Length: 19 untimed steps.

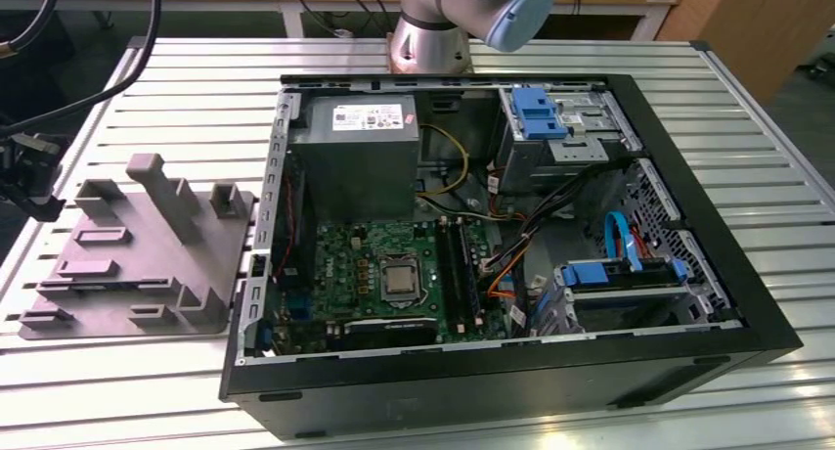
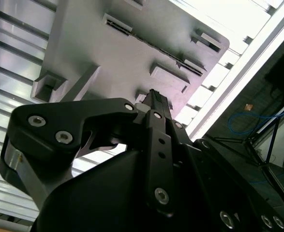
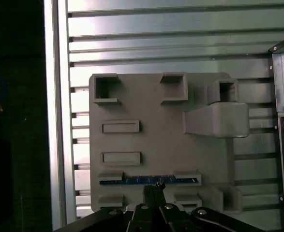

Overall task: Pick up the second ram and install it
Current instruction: 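Pick up the second ram and move it above second insertion slot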

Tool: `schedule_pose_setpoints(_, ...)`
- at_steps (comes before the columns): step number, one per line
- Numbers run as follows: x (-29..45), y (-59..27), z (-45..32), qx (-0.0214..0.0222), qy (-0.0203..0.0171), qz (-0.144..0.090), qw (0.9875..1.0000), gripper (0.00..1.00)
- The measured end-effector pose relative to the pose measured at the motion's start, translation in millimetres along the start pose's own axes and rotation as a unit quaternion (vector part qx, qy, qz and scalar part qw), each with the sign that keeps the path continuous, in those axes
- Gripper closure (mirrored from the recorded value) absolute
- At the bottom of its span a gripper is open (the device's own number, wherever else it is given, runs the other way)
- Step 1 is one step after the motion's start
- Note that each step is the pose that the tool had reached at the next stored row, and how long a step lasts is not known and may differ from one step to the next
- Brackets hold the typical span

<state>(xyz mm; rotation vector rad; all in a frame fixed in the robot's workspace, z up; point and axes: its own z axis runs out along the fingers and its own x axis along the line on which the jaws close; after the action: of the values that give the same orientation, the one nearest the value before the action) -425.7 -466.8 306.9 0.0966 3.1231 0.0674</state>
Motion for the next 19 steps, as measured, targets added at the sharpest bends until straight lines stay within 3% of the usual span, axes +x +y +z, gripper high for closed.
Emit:
schedule_pose_setpoints(5,0.0,-0.1,0.5,-0.0007,0.0020,-0.045,0.9990,0.90)
schedule_pose_setpoints(10,0.0,-0.1,1.0,-0.0013,0.0039,-0.090,0.9959,0.90)
schedule_pose_setpoints(15,0.0,-0.1,1.5,-0.0020,0.0059,-0.135,0.9908,0.90)
schedule_pose_setpoints(19,0.0,-0.1,2.0,-0.0025,0.0075,-0.171,0.9852,0.90)
